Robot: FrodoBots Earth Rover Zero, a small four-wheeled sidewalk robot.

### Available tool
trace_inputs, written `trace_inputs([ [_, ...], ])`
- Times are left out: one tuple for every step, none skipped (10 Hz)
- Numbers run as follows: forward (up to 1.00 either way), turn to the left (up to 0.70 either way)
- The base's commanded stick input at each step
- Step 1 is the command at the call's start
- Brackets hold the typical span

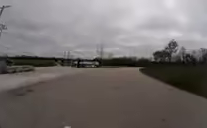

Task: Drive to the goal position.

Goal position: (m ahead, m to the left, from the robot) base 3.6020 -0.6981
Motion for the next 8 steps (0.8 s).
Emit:
trace_inputs([
  [1.00, 0.00],
  [1.00, 0.00],
  [1.00, 0.00],
  [1.00, 0.00],
  [1.00, 0.00],
  [1.00, 0.00],
  [1.00, 0.00],
  [1.00, 0.00],
])
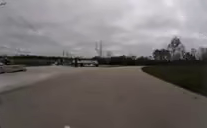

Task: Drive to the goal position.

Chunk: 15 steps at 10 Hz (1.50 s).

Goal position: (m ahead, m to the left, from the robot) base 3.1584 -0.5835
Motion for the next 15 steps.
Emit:
trace_inputs([
  [1.00, 0.00],
  [1.00, 0.00],
  [1.00, 0.02],
  [1.00, 0.02],
  [1.00, 0.01],
  [1.00, 0.00],
  [1.00, 0.00],
  [1.00, 0.00],
  [1.00, 0.00],
  [1.00, 0.00],
  [1.00, 0.00],
  [1.00, 0.00],
  [1.00, 0.00],
  [1.00, 0.00],
  [1.00, 0.00],
])
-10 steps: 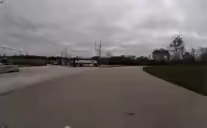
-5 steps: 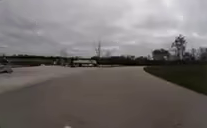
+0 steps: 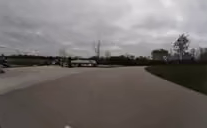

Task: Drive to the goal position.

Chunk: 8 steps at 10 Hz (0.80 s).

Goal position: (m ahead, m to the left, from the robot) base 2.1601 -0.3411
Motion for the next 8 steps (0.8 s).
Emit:
trace_inputs([
  [1.00, 0.00],
  [1.00, 0.00],
  [1.00, -0.08],
  [1.00, -0.17],
  [1.00, -0.26],
  [1.00, -0.35],
  [1.00, -0.23],
  [1.00, 0.00],
])
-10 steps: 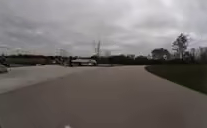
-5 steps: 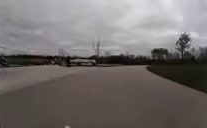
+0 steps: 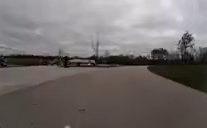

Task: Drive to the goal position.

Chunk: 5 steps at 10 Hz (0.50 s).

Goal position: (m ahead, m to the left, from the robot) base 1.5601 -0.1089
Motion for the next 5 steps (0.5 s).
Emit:
trace_inputs([
  [1.00, 0.00],
  [1.00, 0.00],
  [1.00, 0.00],
  [1.00, 0.00],
  [1.00, 0.00],
])
